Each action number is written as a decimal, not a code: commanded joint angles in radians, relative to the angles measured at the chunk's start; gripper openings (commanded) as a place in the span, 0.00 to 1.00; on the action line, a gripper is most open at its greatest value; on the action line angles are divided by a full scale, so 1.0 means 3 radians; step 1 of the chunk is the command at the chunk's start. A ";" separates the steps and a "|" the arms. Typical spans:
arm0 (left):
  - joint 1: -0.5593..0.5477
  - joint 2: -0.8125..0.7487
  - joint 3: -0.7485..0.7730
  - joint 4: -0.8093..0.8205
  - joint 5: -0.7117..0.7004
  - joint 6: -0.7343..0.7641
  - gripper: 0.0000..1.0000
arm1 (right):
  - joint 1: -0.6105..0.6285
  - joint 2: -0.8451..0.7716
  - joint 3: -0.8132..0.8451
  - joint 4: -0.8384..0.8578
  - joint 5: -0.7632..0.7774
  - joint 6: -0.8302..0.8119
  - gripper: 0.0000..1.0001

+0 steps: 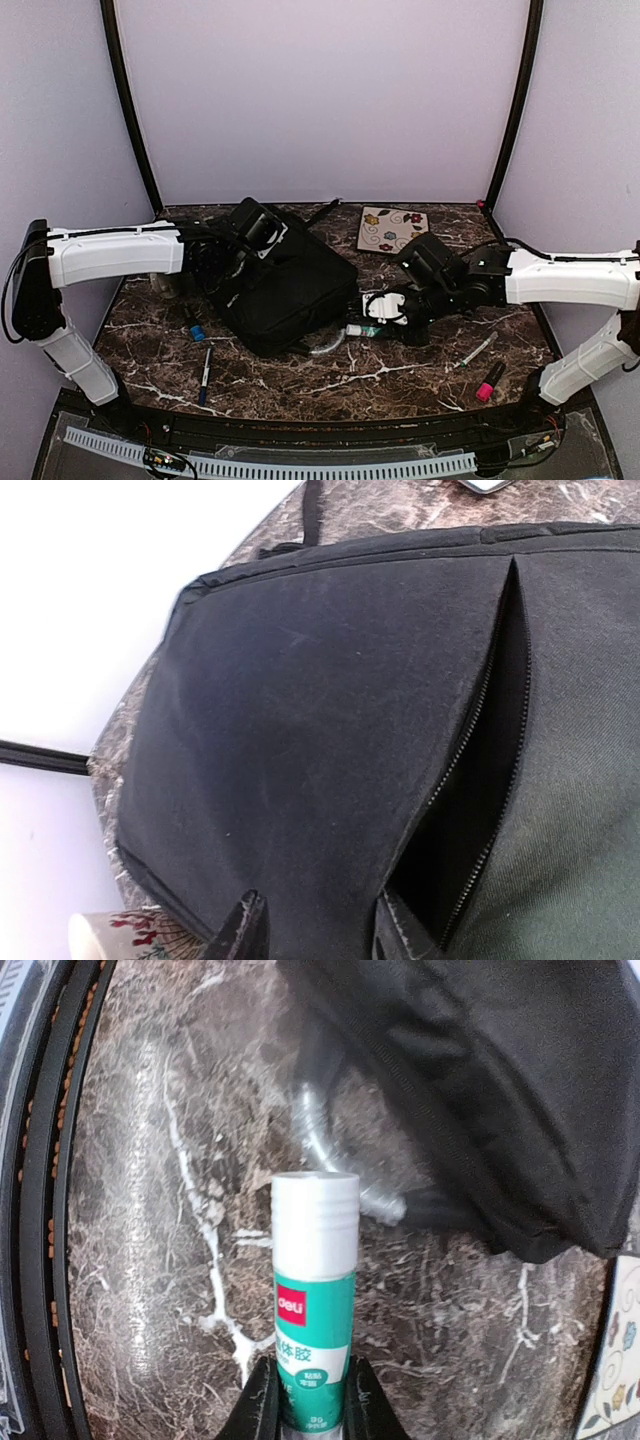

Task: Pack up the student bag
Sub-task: Pick up the second largest pocket of the student bag.

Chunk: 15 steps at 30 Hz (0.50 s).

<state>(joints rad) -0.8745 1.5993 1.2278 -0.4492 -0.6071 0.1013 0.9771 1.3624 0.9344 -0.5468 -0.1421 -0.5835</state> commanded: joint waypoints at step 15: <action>0.0021 0.0759 0.0196 0.0054 -0.0205 0.0000 0.48 | -0.0567 0.0065 0.0456 0.0411 -0.0231 0.0275 0.00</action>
<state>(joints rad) -0.8711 1.7592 1.2350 -0.3985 -0.5419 0.1047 0.8436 1.3563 1.0126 -0.4980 -0.1650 -0.5468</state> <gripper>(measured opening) 0.511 0.160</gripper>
